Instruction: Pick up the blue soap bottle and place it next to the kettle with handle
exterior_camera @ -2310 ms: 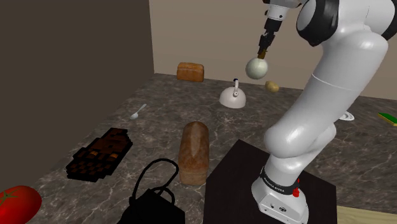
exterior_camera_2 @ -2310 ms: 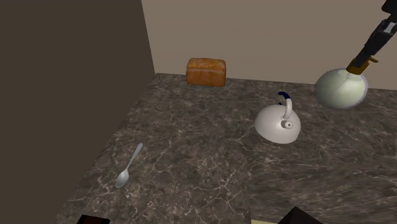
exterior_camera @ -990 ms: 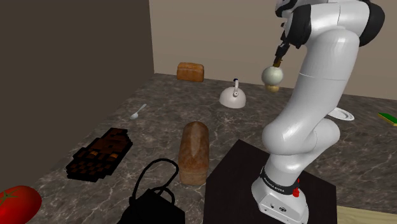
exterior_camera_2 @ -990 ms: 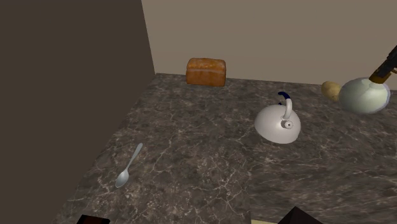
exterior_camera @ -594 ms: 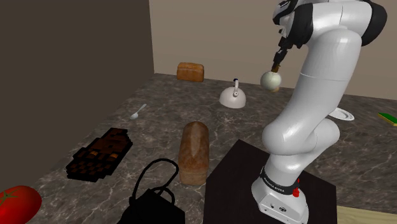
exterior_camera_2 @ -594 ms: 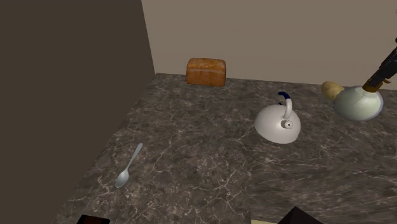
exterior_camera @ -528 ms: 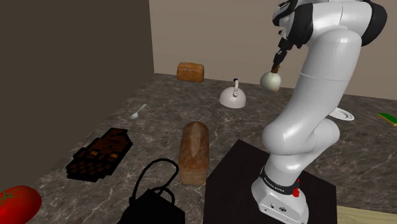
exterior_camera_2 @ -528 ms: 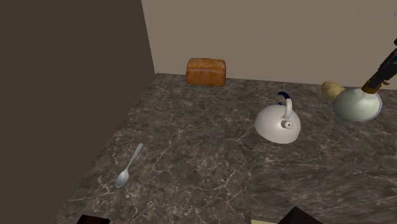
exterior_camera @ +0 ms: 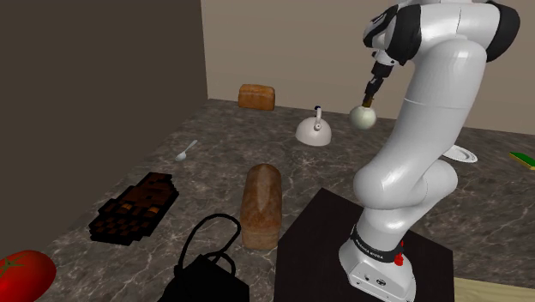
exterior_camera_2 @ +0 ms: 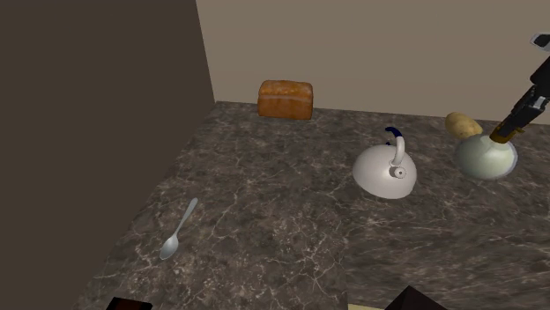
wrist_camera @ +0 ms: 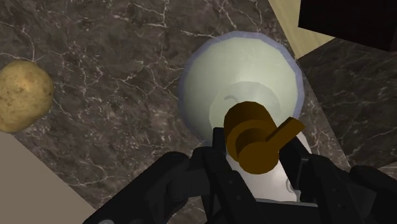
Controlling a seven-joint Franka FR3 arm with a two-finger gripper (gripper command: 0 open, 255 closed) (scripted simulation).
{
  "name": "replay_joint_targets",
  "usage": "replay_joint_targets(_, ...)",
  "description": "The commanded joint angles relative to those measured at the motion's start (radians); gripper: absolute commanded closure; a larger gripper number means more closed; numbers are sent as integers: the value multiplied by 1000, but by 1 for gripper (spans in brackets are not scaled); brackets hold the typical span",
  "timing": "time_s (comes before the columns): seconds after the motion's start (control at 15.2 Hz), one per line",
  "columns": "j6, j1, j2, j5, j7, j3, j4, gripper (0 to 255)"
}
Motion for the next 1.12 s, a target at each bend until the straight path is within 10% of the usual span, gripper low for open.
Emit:
replay_joint_targets(0.0, 28, 1, 0, 2, -4, 0, -27, 255)
replay_joint_targets(1.06, 223, -6, 59, 57, -58, 11, -178, 255)
